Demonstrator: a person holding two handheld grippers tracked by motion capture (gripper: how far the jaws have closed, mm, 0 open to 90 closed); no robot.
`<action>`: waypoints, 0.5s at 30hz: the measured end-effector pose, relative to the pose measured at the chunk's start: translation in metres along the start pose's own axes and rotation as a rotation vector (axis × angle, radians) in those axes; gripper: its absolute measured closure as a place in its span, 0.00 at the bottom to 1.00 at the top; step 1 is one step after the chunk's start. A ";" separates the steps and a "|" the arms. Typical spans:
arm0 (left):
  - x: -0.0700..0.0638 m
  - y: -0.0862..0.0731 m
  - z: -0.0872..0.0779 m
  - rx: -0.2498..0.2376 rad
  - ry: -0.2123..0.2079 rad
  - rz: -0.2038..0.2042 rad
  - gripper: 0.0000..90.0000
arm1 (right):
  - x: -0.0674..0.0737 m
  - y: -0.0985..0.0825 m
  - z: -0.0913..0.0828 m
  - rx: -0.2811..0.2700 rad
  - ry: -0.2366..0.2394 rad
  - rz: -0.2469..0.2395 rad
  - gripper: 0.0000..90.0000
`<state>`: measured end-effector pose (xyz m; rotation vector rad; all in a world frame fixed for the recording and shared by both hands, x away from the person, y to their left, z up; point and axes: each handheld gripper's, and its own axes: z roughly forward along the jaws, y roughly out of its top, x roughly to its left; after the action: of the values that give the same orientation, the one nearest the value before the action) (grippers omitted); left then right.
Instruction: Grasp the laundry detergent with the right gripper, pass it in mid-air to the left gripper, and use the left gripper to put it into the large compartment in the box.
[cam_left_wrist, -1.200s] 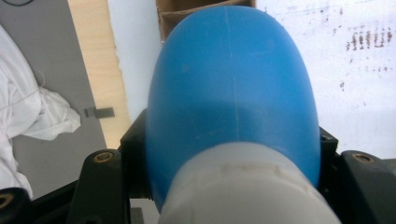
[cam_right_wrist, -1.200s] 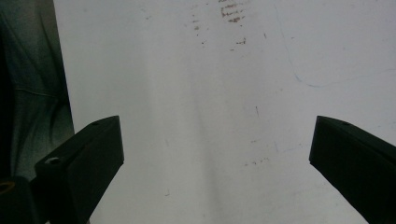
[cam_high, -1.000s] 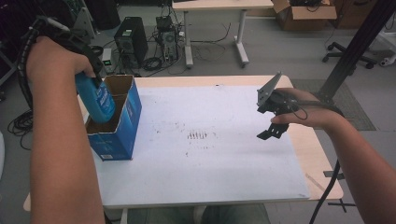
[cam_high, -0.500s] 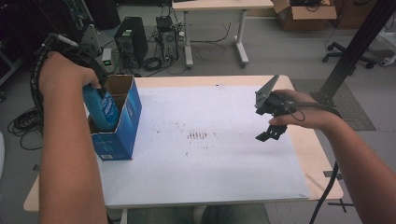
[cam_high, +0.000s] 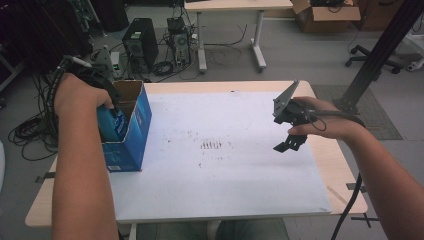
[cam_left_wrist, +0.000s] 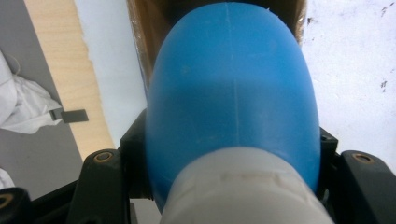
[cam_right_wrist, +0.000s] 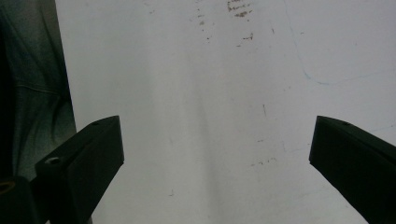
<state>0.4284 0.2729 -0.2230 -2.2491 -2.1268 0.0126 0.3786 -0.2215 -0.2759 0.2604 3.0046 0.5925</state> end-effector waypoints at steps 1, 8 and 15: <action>0.000 0.000 0.002 -0.001 0.001 -0.002 0.43 | 0.000 0.000 0.001 0.000 0.001 0.001 0.04; 0.000 0.000 0.021 0.005 0.006 -0.004 0.43 | 0.001 0.001 0.001 -0.005 0.002 -0.004 0.04; 0.002 0.001 0.040 0.015 -0.002 -0.008 0.43 | 0.002 0.001 0.002 -0.005 -0.001 -0.009 0.04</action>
<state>0.4279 0.2756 -0.2629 -2.2327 -2.1295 0.0307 0.3774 -0.2194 -0.2769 0.2476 3.0011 0.5981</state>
